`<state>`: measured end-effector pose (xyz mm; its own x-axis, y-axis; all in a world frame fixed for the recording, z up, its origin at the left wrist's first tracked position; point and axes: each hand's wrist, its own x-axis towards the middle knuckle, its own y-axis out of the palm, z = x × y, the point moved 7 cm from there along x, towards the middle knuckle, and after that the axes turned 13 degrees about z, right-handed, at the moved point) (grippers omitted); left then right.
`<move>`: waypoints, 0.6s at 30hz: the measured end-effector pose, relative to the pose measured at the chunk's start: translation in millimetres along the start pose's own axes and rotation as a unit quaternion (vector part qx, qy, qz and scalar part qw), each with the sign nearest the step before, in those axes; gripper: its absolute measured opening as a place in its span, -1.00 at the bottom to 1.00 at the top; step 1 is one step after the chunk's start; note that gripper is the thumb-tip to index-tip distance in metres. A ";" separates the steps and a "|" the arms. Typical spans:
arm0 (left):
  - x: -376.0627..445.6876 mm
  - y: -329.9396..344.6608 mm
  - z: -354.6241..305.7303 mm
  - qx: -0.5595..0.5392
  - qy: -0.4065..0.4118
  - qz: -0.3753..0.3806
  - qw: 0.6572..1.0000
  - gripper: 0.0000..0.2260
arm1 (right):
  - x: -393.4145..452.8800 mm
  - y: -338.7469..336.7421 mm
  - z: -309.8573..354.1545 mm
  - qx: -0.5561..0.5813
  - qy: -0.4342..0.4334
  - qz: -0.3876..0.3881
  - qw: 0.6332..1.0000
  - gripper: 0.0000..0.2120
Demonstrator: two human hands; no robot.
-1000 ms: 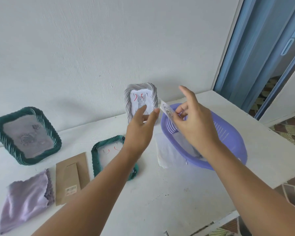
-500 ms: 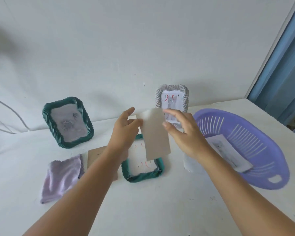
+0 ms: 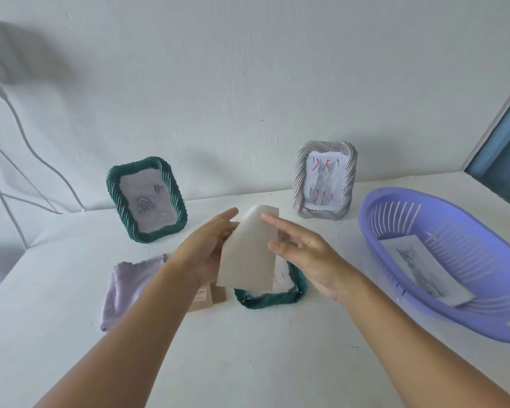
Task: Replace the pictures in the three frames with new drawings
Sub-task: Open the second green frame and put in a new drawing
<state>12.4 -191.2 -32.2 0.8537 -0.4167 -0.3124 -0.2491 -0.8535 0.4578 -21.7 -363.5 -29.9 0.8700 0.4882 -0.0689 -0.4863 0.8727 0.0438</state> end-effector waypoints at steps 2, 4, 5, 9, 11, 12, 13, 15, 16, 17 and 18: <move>-2.9 -2.2 -0.6 -0.015 -0.013 0.000 1.000 -0.68 | 2.9 2.8 -0.8 0.035 0.000 0.022 0.999 -0.58; -1.5 -7.1 0.6 -0.026 -0.015 -0.006 1.000 -0.67 | 6.9 3.5 -3.9 0.076 0.003 0.036 0.996 -0.62; 1.0 -10.5 1.6 -0.032 -0.008 -0.010 0.999 -0.64 | 9.5 2.5 -6.2 0.082 0.001 0.032 0.996 -0.65; 1.9 -24.2 -1.7 0.142 0.042 -0.045 0.988 -0.52 | 14.7 -11.2 -13.1 0.021 0.002 -0.040 0.999 -0.69; -3.4 -19.4 -1.5 0.263 0.052 -0.018 0.963 -0.48 | 14.6 -17.5 -18.3 -0.016 0.005 -0.054 0.998 -0.67; -5.5 -16.5 0.7 0.295 0.054 -0.002 0.954 -0.46 | 14.7 -20.9 -21.1 -0.043 0.006 -0.060 0.997 -0.67; -5.9 -15.6 2.7 0.325 0.056 0.003 0.944 -0.45 | 14.9 -24.6 -23.8 -0.073 0.009 -0.068 0.995 -0.67; -3.6 -17.2 4.5 0.397 0.061 -0.014 0.916 -0.49 | 15.0 -29.5 -26.4 -0.125 0.017 -0.079 0.989 -0.68; -1.4 -17.8 5.2 0.428 0.062 -0.024 0.901 -0.52 | 14.7 -31.4 -26.7 -0.154 0.024 -0.080 0.984 -0.68; 0.9 -18.3 6.4 0.453 0.062 -0.030 0.889 -0.56 | 14.4 -32.6 -26.9 -0.184 0.032 -0.077 0.979 -0.68; 2.5 -18.5 7.9 0.474 0.061 -0.032 0.878 -0.58 | 14.0 -32.7 -26.6 -0.209 0.040 -0.071 0.975 -0.68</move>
<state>15.5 -179.0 -48.0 0.9081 -0.3706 -0.1949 -0.4180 -0.7751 -0.4738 4.2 -385.1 -58.9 0.9299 0.3465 -0.1238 -0.3670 0.8492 -0.3796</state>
